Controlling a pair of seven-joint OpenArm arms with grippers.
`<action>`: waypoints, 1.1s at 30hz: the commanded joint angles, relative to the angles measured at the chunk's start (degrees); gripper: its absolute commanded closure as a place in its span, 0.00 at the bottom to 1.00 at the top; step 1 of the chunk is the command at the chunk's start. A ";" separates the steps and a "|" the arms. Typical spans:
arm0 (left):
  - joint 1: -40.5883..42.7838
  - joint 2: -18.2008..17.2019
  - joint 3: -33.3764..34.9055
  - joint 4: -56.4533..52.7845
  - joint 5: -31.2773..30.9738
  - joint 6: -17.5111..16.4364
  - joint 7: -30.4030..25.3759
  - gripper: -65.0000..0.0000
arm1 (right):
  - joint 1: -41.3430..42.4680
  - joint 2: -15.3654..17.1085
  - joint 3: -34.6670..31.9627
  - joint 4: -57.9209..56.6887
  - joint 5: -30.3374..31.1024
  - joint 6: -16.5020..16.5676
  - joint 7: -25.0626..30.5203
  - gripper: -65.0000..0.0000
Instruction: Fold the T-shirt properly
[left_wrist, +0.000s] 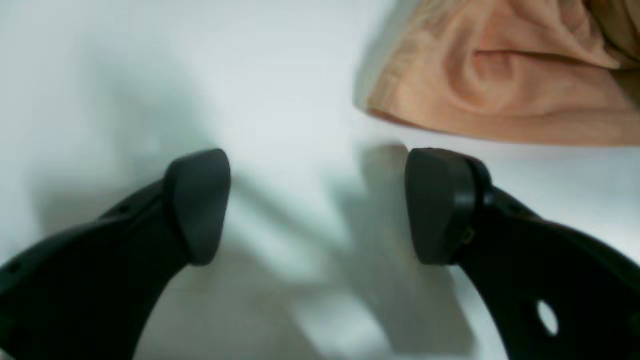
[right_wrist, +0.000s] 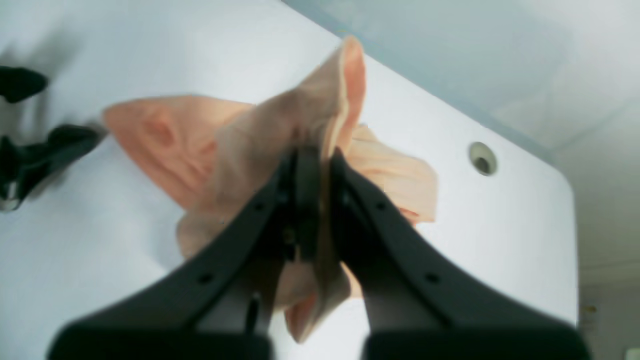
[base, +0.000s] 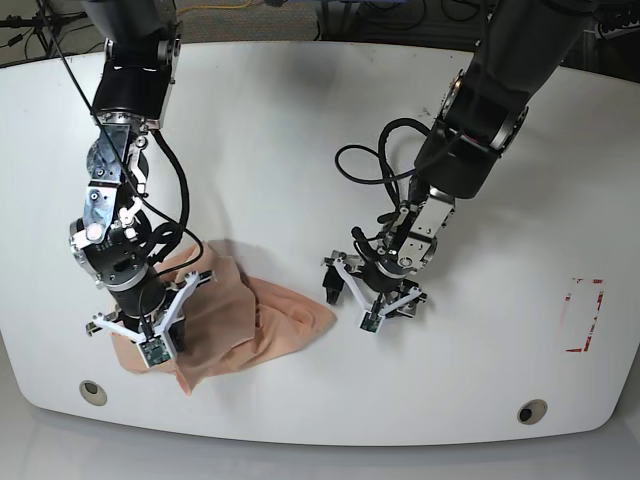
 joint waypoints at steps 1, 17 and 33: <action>-1.09 0.43 -0.01 0.34 0.28 -0.46 1.66 0.17 | 1.89 1.18 -0.04 0.91 0.93 -0.25 2.05 0.97; 0.58 3.24 -2.39 -0.01 0.20 -3.72 -0.54 0.09 | 1.89 1.27 -0.12 1.09 1.02 -0.07 2.40 0.97; 0.23 5.51 -10.04 -12.32 0.28 -3.45 -9.06 0.10 | 1.45 1.01 -0.21 1.18 1.02 0.02 4.95 0.97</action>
